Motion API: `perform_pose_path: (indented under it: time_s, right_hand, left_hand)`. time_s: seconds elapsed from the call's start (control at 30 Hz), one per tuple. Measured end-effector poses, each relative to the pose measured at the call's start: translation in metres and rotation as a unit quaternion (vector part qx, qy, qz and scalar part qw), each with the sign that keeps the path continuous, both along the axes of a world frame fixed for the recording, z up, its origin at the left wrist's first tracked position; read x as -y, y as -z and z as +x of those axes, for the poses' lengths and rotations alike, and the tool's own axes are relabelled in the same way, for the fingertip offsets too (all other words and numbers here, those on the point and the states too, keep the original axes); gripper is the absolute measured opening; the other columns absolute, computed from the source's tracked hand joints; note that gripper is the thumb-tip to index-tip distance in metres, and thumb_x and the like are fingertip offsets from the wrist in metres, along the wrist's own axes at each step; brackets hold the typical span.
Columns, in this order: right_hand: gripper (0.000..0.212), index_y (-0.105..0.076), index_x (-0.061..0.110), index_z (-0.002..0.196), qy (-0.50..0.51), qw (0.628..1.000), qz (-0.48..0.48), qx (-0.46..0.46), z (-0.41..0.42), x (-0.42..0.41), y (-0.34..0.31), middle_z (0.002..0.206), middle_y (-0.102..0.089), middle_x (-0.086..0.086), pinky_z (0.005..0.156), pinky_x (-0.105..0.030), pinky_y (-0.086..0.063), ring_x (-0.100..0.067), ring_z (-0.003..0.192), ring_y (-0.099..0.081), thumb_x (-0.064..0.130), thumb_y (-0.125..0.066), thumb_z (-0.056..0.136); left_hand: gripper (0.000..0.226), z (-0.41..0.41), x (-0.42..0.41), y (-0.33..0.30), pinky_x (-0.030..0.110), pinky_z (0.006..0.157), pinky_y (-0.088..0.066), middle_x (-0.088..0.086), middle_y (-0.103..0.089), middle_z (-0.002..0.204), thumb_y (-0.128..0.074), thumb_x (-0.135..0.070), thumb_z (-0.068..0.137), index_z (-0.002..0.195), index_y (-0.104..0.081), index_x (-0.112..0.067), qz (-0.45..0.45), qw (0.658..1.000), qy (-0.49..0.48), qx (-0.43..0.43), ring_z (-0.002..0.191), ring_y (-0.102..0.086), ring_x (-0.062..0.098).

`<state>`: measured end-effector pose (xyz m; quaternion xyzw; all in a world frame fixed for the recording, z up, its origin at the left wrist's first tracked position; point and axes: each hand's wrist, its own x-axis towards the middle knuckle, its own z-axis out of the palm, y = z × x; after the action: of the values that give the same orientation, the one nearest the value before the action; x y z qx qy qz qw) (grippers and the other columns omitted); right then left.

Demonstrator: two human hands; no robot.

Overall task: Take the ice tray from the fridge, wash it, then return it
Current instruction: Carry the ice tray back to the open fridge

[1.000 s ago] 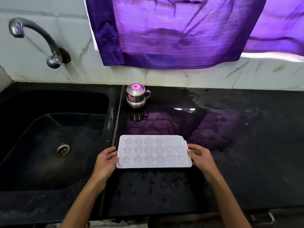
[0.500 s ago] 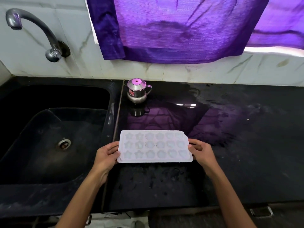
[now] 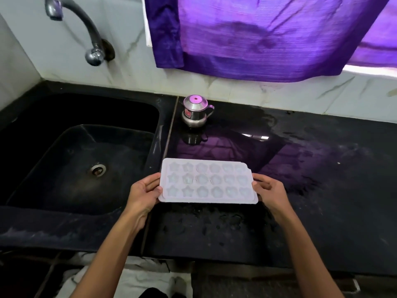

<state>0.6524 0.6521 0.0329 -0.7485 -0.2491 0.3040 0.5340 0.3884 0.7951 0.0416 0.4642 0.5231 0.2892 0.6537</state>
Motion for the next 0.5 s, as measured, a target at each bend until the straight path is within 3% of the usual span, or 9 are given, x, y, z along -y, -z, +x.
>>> perform_pose_path:
  time_s: [0.07, 0.2, 0.37, 0.5]
  right_hand:
    - [0.020, -0.067, 0.018, 0.102, -0.019, 1.000, 0.000, -0.003, -0.004, -0.006, -0.002, 0.088, -0.072, 0.003, 0.080, -0.033, -0.053, -0.011, 0.084, -0.068, 0.005, -0.059, 0.091]
    - [0.021, -0.067, 0.017, 0.108, -0.067, 0.998, -0.014, -0.005, -0.013, -0.027, -0.002, 0.095, -0.072, -0.001, 0.083, -0.036, -0.054, -0.016, 0.090, -0.068, 0.007, -0.059, 0.091]
    - [0.021, -0.068, 0.017, 0.108, -0.150, 0.988, -0.020, -0.018, -0.038, -0.067, 0.001, 0.092, -0.074, 0.000, 0.076, -0.035, -0.057, -0.017, 0.084, -0.070, 0.009, -0.061, 0.090]
    - [0.019, -0.068, 0.021, 0.102, -0.228, 0.973, -0.017, -0.020, -0.074, -0.103, 0.000, 0.084, -0.075, 0.009, 0.067, -0.027, -0.057, -0.009, 0.078, -0.070, 0.009, -0.061, 0.089]
  left_hand:
    - [0.041, -0.009, 0.003, -0.002, 0.019, 0.070, -0.057, 0.005, -0.064, 0.111, -0.048, 0.010, 0.093, 0.131, -0.051, -0.002, -0.002, 1.000, -0.015, 0.011, 0.091, -0.064, 0.013]
    - [0.040, -0.034, 0.008, 0.000, 0.017, 0.066, -0.056, 0.008, -0.065, 0.113, -0.048, 0.011, 0.092, 0.130, -0.052, -0.001, -0.010, 0.997, -0.066, 0.022, 0.089, -0.064, 0.011]
    - [0.038, -0.077, 0.022, -0.002, 0.017, 0.066, -0.055, 0.007, -0.065, 0.109, -0.047, 0.012, 0.092, 0.127, -0.055, -0.002, -0.010, 0.988, -0.151, 0.026, 0.086, -0.063, 0.009]
    - [0.038, -0.118, 0.034, -0.002, 0.025, 0.075, -0.056, 0.008, -0.066, 0.115, -0.048, 0.012, 0.092, 0.125, -0.057, -0.006, -0.007, 0.973, -0.229, 0.020, 0.096, -0.065, 0.019]
